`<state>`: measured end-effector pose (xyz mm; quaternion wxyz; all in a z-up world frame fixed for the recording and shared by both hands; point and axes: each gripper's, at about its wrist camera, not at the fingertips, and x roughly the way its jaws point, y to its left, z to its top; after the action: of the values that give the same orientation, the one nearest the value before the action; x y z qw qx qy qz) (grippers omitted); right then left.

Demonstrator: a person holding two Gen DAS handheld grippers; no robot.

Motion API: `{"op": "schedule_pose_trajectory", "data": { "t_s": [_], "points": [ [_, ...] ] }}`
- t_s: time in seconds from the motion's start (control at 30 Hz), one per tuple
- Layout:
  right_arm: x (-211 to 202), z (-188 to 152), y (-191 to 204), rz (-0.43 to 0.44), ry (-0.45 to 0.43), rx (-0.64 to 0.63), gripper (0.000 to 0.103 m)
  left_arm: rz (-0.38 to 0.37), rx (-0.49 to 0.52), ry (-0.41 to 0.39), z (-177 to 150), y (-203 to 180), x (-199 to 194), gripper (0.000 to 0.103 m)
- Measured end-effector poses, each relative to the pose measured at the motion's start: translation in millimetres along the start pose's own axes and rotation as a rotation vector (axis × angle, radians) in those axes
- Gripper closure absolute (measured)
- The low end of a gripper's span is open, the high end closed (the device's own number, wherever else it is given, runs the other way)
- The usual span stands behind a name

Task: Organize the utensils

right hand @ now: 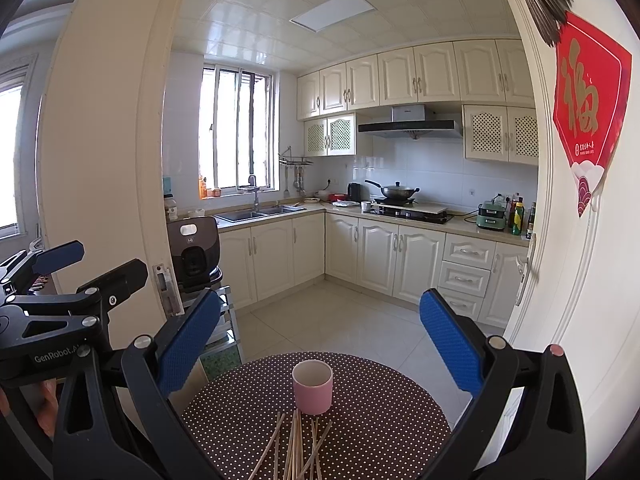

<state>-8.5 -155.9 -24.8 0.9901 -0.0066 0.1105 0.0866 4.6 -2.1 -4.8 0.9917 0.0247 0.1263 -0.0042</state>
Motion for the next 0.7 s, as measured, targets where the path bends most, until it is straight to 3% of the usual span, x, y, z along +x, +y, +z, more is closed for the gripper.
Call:
{"op": "schedule_pose_trajectory", "data": {
  "t_s": [0.7],
  "points": [
    [5.6, 1.5, 0.9, -0.007, 0.02, 0.002, 0.007, -0.003, 0.002, 0.019, -2.5, 1.1, 3.8, 0.006]
  ]
}}
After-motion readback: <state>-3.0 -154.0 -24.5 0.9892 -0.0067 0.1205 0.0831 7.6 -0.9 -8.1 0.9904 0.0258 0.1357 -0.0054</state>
